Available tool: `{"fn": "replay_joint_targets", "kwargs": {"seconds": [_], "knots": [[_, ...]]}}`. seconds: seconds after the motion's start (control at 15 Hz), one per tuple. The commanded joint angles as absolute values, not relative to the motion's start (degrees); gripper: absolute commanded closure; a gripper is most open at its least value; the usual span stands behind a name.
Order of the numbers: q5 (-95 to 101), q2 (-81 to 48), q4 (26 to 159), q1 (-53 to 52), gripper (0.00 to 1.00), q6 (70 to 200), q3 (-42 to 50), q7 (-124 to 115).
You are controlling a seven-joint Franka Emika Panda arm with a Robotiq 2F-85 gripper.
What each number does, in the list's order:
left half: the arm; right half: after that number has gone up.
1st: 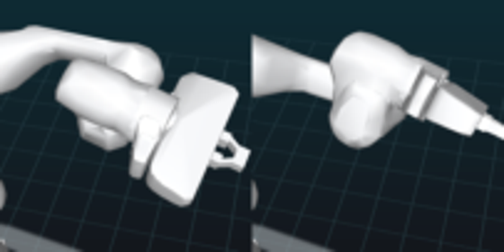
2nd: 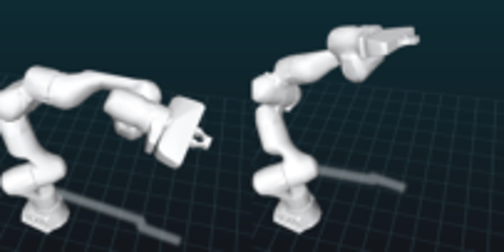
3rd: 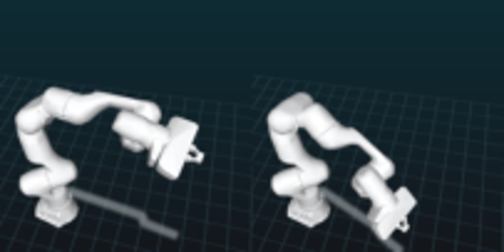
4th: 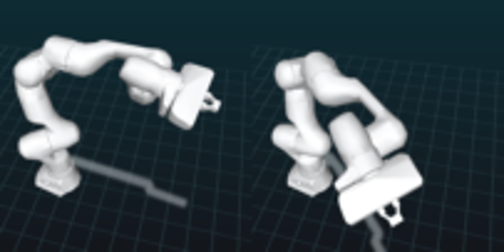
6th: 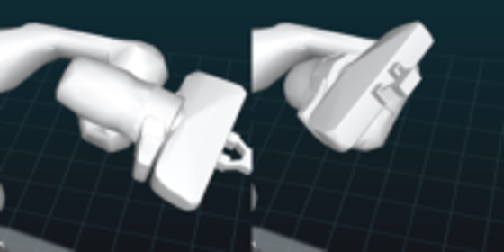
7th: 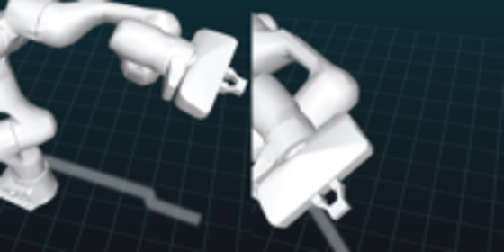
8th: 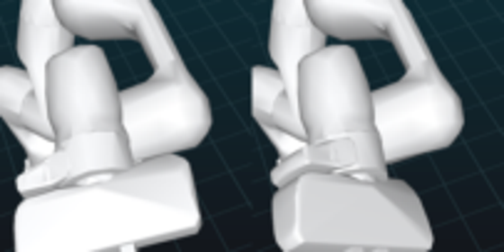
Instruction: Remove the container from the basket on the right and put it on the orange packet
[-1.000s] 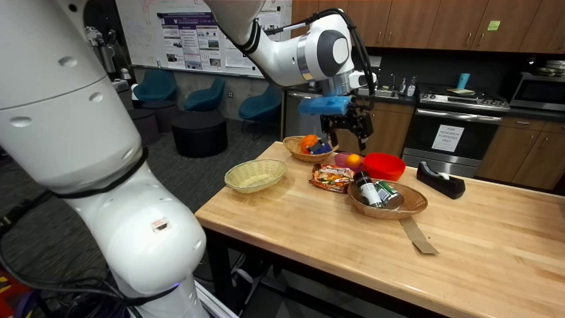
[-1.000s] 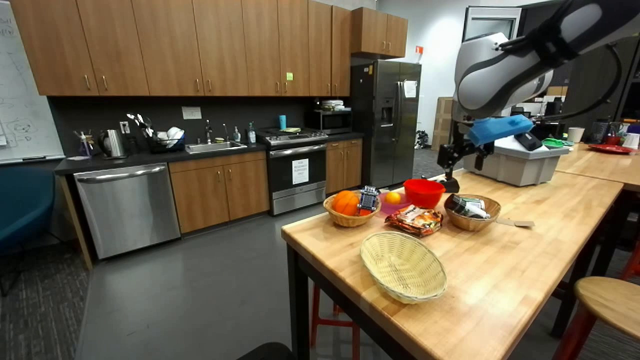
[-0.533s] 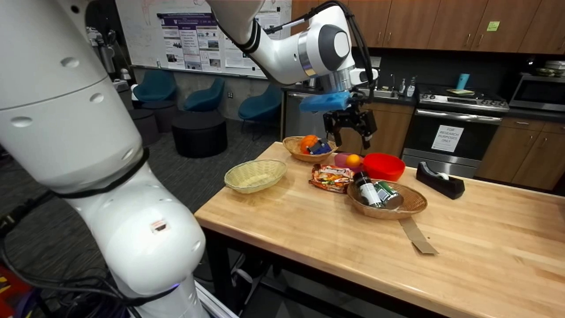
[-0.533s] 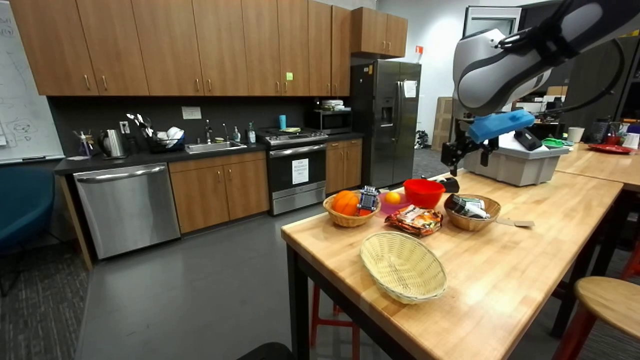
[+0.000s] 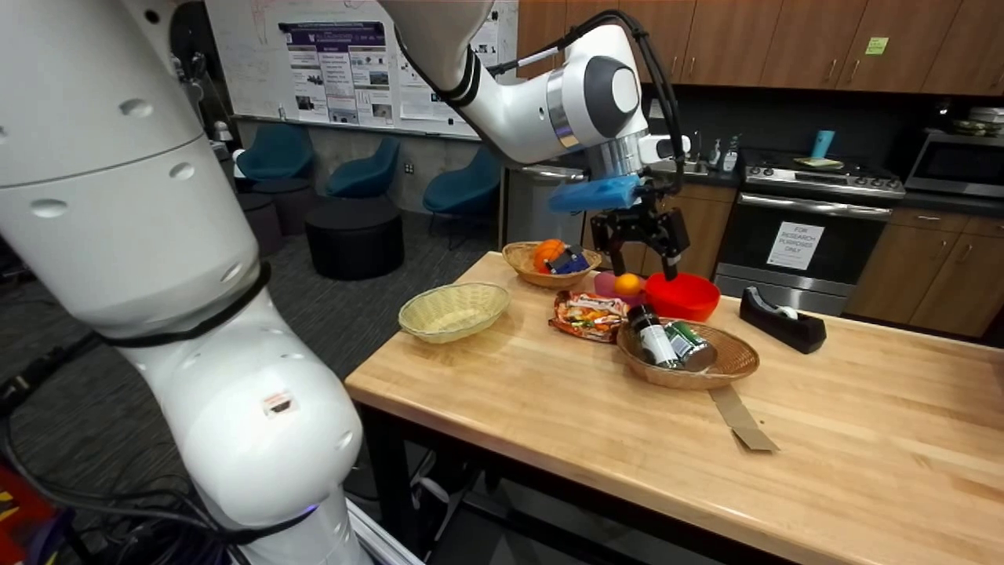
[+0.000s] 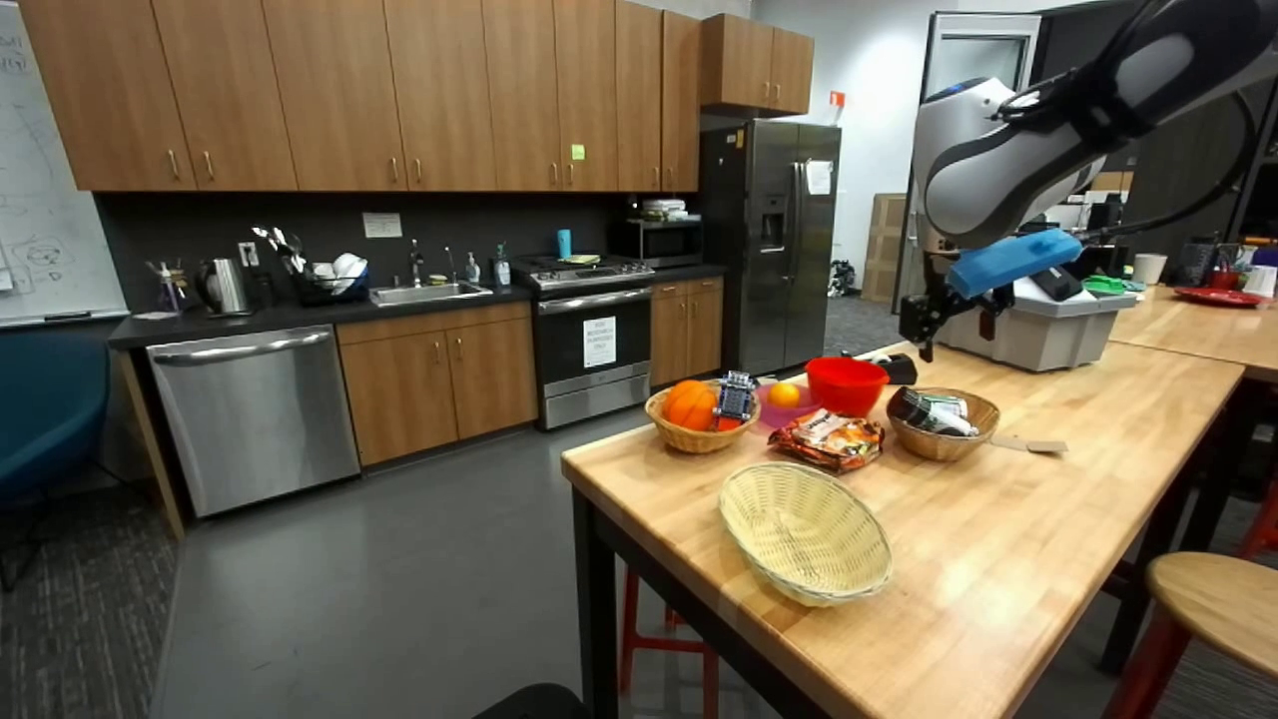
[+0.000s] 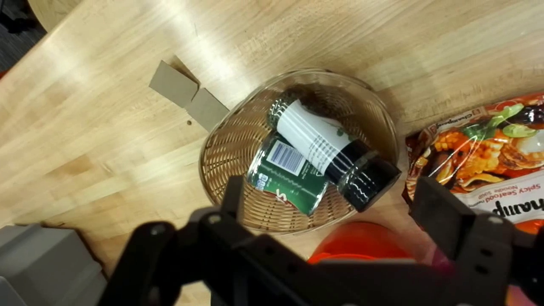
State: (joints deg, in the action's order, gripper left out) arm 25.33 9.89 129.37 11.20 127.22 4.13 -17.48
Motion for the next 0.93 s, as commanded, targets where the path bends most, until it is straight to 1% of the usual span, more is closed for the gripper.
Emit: {"fn": "replay_joint_targets", "kwargs": {"seconds": [0.0,0.53,0.67,0.87], "knots": [[21.09,8.88,128.04,9.76,0.0,124.91,4.34,-16.64],[18.65,6.01,125.38,9.87,0.0,125.08,5.56,-16.38],[14.05,4.66,124.43,9.32,0.0,125.55,6.27,-12.99],[1.88,3.24,123.68,7.99,0.0,125.82,6.62,-3.73]]}}
